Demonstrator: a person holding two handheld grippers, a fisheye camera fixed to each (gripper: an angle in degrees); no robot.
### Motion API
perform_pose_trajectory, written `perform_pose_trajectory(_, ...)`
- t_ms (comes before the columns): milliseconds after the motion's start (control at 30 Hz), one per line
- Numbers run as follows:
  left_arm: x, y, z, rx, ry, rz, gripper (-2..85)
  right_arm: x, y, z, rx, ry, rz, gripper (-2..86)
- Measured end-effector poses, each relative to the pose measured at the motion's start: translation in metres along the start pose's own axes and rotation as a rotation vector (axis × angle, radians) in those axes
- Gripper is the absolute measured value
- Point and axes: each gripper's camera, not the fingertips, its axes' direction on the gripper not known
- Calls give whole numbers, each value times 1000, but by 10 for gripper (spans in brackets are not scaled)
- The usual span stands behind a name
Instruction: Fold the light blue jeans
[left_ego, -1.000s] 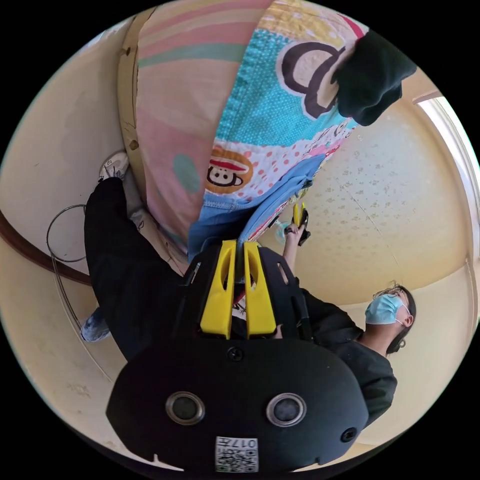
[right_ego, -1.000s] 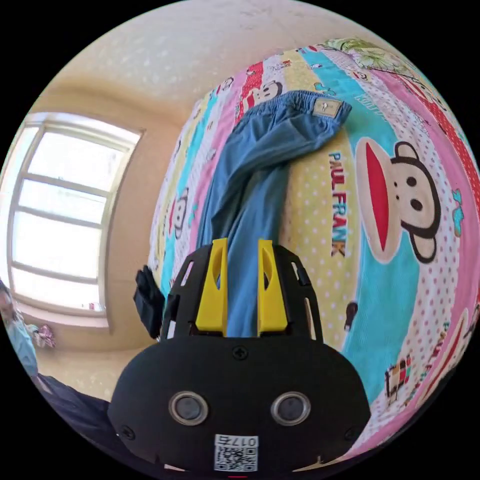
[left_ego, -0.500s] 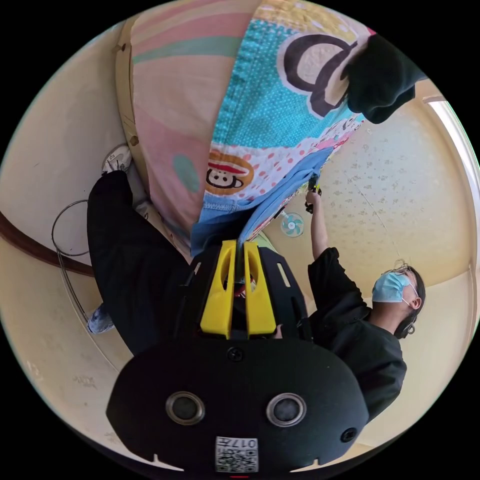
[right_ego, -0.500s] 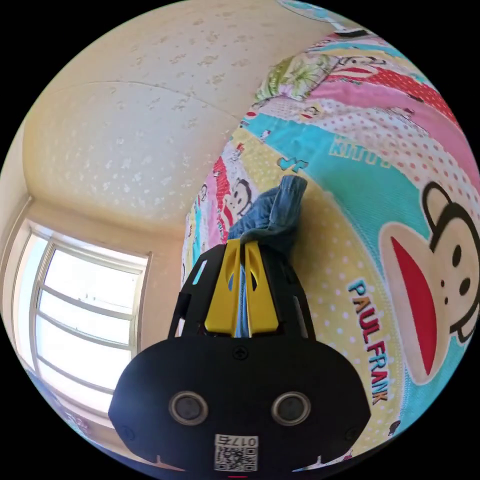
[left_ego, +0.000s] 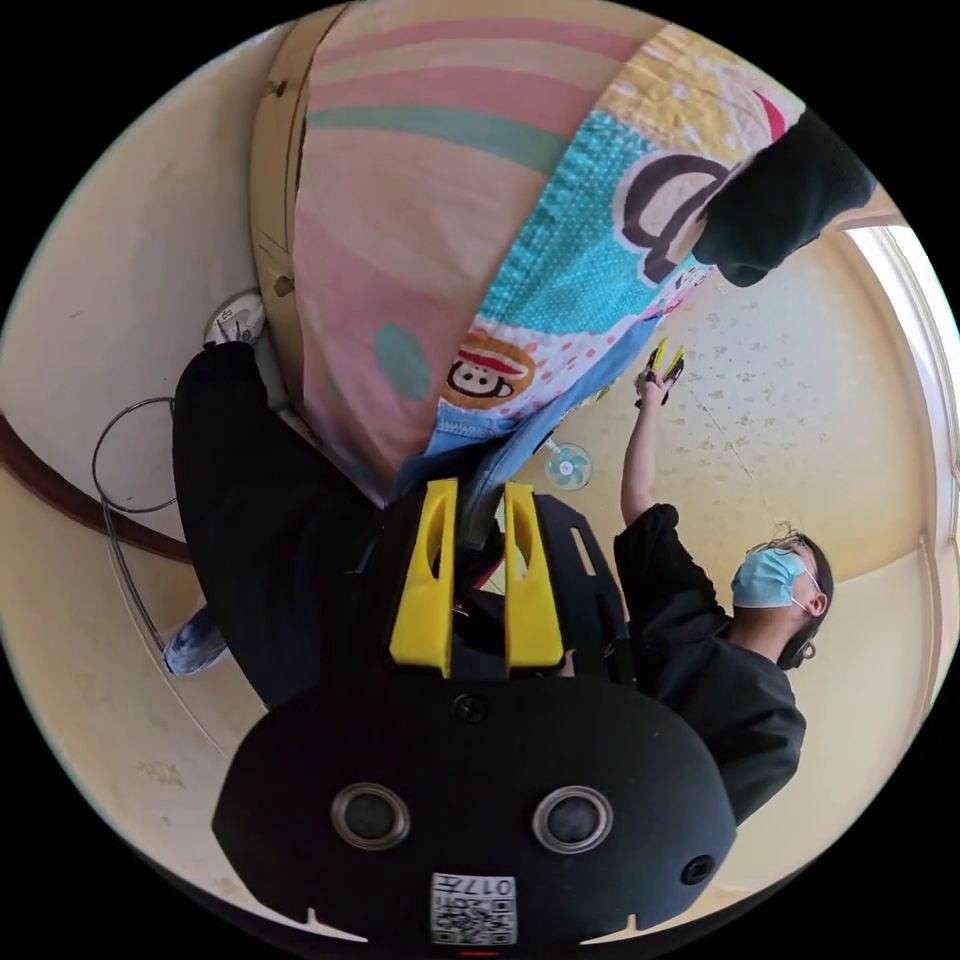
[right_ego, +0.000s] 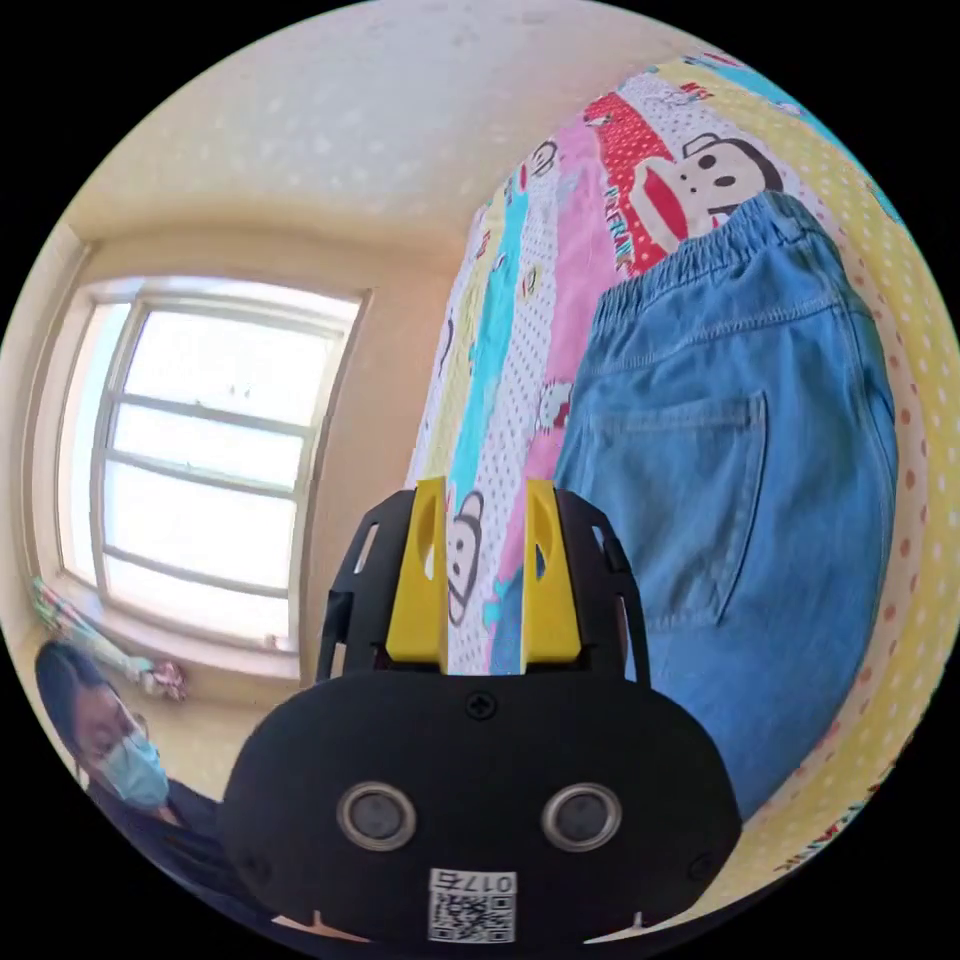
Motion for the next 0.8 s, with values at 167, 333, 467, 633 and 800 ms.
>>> perform_pose_trajectory(167,18,14,-18,95,-162,66,102,-19,161,-42,-281,348,-226,118)
perform_pose_trajectory(333,111,3,2,119,-464,328,103,6,312,-88,-291,414,-27,119)
perform_pose_trajectory(467,168,-37,68,-40,-395,626,131,45,403,-90,-215,127,247,120)
perform_pose_trajectory(633,136,-81,166,-187,-726,693,104,55,473,-58,-321,-44,291,77)
perform_pose_trajectory(800,54,-66,170,-209,-464,514,41,50,490,-67,-482,-63,190,35)
